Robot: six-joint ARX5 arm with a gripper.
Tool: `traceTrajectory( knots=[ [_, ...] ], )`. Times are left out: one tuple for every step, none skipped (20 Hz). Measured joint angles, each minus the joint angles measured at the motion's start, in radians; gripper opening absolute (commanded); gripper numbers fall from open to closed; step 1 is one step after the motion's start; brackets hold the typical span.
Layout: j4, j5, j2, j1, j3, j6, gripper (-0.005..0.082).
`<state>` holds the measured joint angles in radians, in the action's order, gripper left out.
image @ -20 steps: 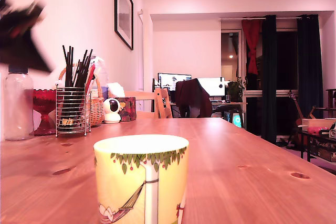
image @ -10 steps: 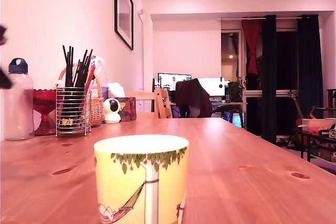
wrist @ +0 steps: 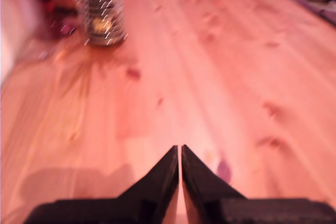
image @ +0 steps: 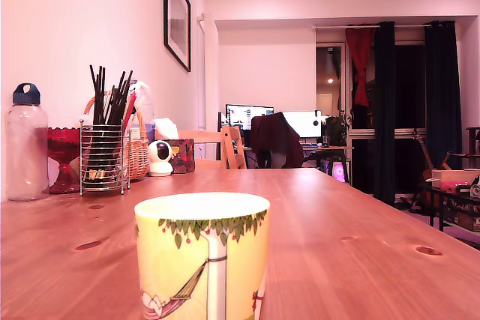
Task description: Pick the coffee capsule and then drop it inside the coffee cup in front of you
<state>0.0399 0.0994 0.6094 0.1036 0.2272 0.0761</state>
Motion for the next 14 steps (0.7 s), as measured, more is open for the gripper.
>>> traceTrajectory(
  knots=[
    [-0.020,-0.003,-0.032,-0.007,-0.008,0.000,-0.0020],
    [-0.039,-0.004,-0.063,-0.013,-0.011,0.000,-0.0020],
    [-0.055,-0.005,-0.099,-0.021,-0.013,0.000,-0.0021],
    [-0.076,-0.005,-0.138,-0.029,-0.013,0.000,-0.0021],
    [-0.093,-0.005,-0.172,-0.037,-0.014,0.005,-0.0021],
    [-0.101,-0.005,-0.209,-0.044,-0.016,0.015,-0.0021],
    [-0.108,-0.005,-0.240,-0.049,-0.017,0.023,-0.0021],
    [-0.117,-0.004,-0.265,-0.054,-0.018,0.024,-0.0021],
    [-0.127,-0.004,-0.285,-0.054,-0.018,0.027,-0.0021],
    [-0.147,-0.003,-0.307,-0.054,-0.019,0.032,-0.0021],
    [-0.169,0.002,-0.328,-0.054,-0.021,0.041,-0.0021],
    [-0.186,0.004,-0.356,-0.054,-0.026,0.044,-0.0021],
    [-0.200,0.011,-0.381,-0.054,-0.031,0.045,-0.0021],
    [-0.204,0.019,-0.406,-0.054,-0.035,0.045,-0.0021]
  ],
)
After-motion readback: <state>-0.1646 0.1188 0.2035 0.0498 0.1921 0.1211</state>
